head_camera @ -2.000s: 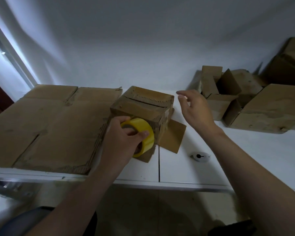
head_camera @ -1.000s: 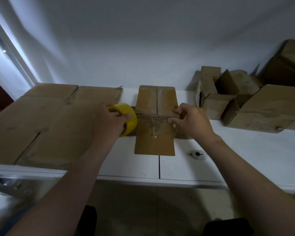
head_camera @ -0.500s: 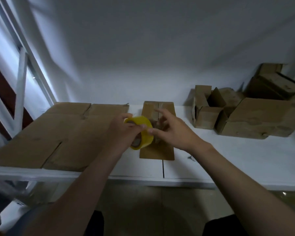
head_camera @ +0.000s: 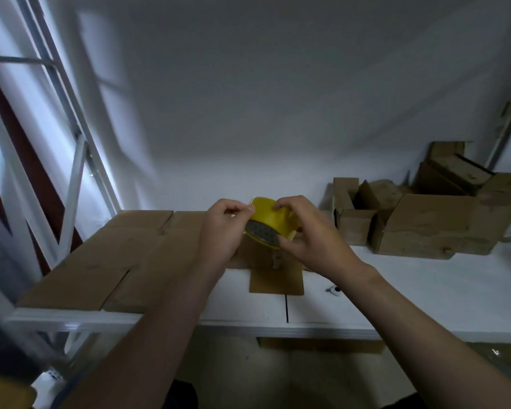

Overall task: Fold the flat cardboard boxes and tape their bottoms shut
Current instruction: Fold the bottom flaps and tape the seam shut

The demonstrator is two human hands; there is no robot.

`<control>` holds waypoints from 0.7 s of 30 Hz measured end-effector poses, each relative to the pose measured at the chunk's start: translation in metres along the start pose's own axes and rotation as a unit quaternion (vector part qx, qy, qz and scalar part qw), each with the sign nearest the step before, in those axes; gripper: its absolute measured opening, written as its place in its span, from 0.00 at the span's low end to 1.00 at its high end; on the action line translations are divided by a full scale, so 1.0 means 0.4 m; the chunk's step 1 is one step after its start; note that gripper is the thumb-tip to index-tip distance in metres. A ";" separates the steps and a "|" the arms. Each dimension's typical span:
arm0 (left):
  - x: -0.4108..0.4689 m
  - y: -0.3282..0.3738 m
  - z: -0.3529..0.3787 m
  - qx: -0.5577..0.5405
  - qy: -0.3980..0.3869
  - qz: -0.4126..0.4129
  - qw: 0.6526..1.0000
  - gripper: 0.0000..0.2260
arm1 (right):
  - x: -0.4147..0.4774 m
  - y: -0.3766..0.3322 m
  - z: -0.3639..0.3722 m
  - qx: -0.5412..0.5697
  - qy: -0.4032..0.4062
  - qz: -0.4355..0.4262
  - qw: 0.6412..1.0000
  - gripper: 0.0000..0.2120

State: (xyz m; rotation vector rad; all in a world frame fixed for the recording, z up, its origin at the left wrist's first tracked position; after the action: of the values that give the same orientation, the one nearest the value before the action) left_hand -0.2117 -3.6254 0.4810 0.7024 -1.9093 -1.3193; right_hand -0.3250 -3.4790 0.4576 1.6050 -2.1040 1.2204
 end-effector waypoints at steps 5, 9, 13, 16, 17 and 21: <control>0.012 0.033 -0.018 0.074 -0.034 0.008 0.997 0.15 | 0.004 0.000 -0.029 -0.058 -0.003 -0.027 0.998 0.27; 0.022 0.060 -0.024 0.106 -0.049 0.027 0.993 0.10 | 0.002 -0.005 -0.051 -0.073 -0.005 -0.041 0.996 0.27; 0.024 0.076 -0.011 0.083 -0.065 0.013 0.994 0.07 | 0.007 -0.016 -0.085 -0.052 -0.001 -0.042 0.998 0.23; 0.026 0.083 0.008 0.053 -0.072 -0.030 0.996 0.07 | 0.011 -0.031 -0.105 -0.033 -0.007 -0.059 0.998 0.20; 0.024 0.088 0.015 0.049 -0.073 -0.046 0.995 0.08 | 0.011 -0.037 -0.109 -0.030 -0.007 -0.060 0.998 0.20; 0.026 0.090 0.034 0.030 -0.081 -0.079 0.993 0.07 | 0.011 -0.050 -0.129 -0.013 0.014 -0.060 0.998 0.17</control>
State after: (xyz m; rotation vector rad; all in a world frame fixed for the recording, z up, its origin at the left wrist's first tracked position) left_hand -0.2303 -3.6139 0.5143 0.8123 -2.0663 -1.4599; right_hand -0.3242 -3.4457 0.5020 1.6673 -1.9678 1.1643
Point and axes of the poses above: each hand's wrist, its own x-axis towards the middle knuckle, its own z-axis out of the palm, y = z × x, the point moved 1 cm from there along x, towards the middle knuckle, and after that the axes turned 4 degrees about x, right-handed, at the moved point
